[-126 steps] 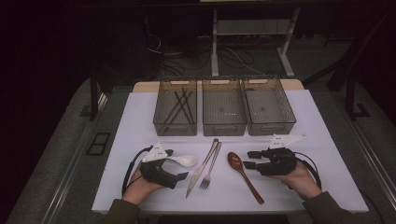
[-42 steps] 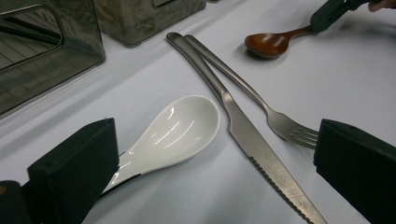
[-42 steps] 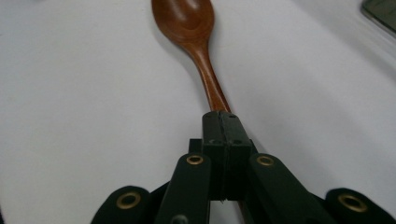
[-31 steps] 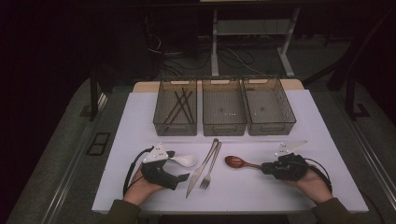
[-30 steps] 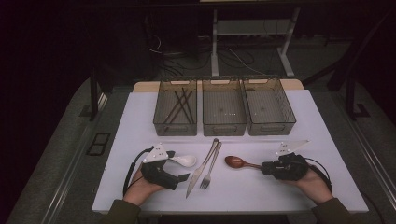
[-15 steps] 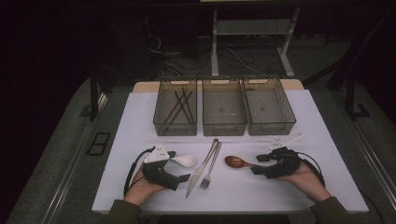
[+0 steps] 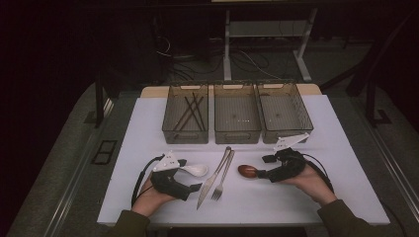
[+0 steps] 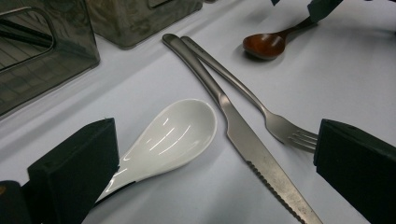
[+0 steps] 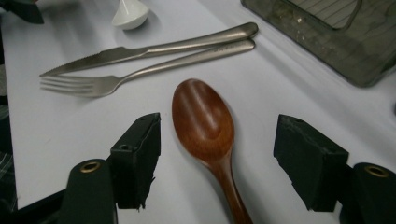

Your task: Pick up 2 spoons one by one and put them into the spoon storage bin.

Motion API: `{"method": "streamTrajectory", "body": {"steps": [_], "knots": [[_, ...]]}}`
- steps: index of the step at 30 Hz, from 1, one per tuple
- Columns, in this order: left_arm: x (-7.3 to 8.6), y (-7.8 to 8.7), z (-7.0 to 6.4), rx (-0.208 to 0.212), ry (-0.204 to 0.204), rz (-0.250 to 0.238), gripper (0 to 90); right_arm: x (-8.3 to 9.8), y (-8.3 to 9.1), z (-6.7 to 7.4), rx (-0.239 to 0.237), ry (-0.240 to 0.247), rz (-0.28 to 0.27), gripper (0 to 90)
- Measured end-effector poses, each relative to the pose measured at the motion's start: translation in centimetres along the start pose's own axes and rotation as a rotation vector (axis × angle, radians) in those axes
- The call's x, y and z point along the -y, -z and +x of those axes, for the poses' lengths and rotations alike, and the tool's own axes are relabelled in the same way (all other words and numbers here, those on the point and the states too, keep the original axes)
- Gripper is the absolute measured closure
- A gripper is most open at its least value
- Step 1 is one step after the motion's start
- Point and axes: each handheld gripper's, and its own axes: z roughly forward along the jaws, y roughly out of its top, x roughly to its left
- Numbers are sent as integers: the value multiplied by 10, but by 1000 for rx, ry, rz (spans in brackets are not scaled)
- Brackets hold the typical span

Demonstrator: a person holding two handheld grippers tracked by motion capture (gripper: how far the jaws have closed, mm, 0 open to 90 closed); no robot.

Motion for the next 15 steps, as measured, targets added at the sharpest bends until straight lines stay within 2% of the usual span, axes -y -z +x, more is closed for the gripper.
{"method": "streamTrajectory", "body": {"steps": [4,8,15], "knots": [[0,0,-1,0,-1,-1,0,-6,-6,-1,-7,-1,-7,329],[0,0,-1,1,-3,-1,0,-10,-16,-3,-24,-3,10,362],[0,0,-1,1,-8,5,0,-8,-27,-5,-33,-1,25,397]]}}
